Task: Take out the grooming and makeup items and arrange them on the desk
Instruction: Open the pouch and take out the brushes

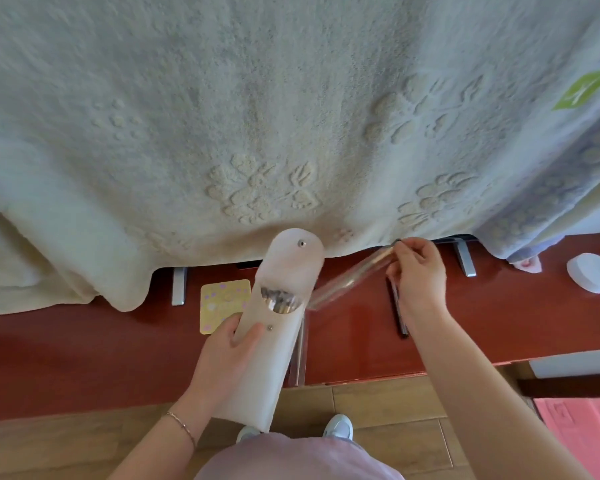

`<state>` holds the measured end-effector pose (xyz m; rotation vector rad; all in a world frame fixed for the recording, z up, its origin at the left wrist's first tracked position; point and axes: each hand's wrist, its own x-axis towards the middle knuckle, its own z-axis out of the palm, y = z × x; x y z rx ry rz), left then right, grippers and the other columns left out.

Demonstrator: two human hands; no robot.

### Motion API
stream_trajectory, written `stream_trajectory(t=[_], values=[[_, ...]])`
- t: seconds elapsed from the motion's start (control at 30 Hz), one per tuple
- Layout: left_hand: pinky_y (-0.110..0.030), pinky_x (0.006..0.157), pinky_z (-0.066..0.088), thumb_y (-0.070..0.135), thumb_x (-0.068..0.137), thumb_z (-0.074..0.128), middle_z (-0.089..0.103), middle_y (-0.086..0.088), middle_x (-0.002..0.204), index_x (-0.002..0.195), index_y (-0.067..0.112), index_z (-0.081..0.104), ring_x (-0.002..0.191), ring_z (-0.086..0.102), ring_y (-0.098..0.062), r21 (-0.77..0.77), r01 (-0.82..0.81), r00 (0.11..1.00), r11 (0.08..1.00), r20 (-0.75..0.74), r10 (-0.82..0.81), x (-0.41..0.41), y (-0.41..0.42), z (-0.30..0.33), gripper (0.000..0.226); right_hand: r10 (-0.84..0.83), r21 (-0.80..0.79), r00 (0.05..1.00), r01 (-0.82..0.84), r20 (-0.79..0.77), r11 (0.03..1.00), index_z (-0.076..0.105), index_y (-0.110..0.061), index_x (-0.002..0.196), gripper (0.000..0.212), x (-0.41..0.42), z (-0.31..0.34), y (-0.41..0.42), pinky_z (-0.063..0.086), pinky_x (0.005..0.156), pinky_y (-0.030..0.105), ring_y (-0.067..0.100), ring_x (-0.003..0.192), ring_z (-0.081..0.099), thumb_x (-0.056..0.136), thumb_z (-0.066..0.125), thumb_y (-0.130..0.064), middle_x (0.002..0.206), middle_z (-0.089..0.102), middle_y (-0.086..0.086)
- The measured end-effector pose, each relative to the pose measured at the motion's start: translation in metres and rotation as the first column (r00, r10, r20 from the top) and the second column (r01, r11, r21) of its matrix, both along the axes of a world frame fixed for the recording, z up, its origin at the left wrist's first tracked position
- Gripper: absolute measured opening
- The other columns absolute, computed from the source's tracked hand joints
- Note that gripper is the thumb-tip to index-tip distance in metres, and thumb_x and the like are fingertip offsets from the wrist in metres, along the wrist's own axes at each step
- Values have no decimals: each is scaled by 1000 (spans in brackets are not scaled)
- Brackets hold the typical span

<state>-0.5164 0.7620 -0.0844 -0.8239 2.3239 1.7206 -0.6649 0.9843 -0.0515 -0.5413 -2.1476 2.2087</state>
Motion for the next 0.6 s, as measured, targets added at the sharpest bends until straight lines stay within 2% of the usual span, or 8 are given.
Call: stream_trajectory(t=[0.1,0.2,0.3,0.43,0.47,0.53,0.6], values=[[-42,64,57,30,90,58,69,-3,83,92,25,62,72,68,-25,8,-95,995,995,-11,95,5,-10,3,7,80,174,995,-90,64,981,58,-17,87,6,-6,-12,2,39,49,23,10,48,46,91,55,-14,62,53,1],[-27,53,55,27,89,58,69,-4,82,91,21,61,70,68,-21,11,-153,988,988,-24,154,7,-13,6,6,298,334,928,-360,225,871,59,-13,91,5,-4,-41,-16,38,45,20,8,44,49,89,55,-13,65,58,3],[-18,48,50,26,90,58,68,-5,84,92,20,61,65,67,-15,30,-154,988,988,-27,155,9,-10,9,7,382,394,865,-491,325,777,58,-16,92,6,0,-70,-35,38,47,20,8,45,53,89,53,-15,72,63,3],[-22,53,53,28,89,59,68,-6,86,92,22,62,68,67,-16,57,-132,991,990,-26,134,14,-6,11,8,404,414,833,-542,377,732,58,-21,91,7,2,-87,-51,43,50,21,4,45,56,87,54,-17,82,65,2],[-25,55,55,30,89,60,68,-5,85,92,22,62,69,67,-17,54,-115,993,992,-33,117,15,-4,11,10,408,426,830,-549,380,720,59,-21,95,10,1,-90,-53,47,53,24,6,53,60,86,55,-18,85,66,3],[-28,58,54,32,88,60,68,-6,83,91,22,62,71,66,-20,33,-87,995,996,-45,88,14,0,10,10,407,439,837,-541,366,717,59,-23,100,17,0,-93,-55,54,69,32,19,78,66,83,58,-21,98,65,4],[-24,57,53,30,89,59,68,-4,82,91,23,62,71,65,-19,28,-67,996,997,-54,69,11,3,13,8,395,413,847,-521,355,747,57,-26,102,18,-1,-91,-52,51,73,32,24,89,65,83,58,-24,107,62,3]])
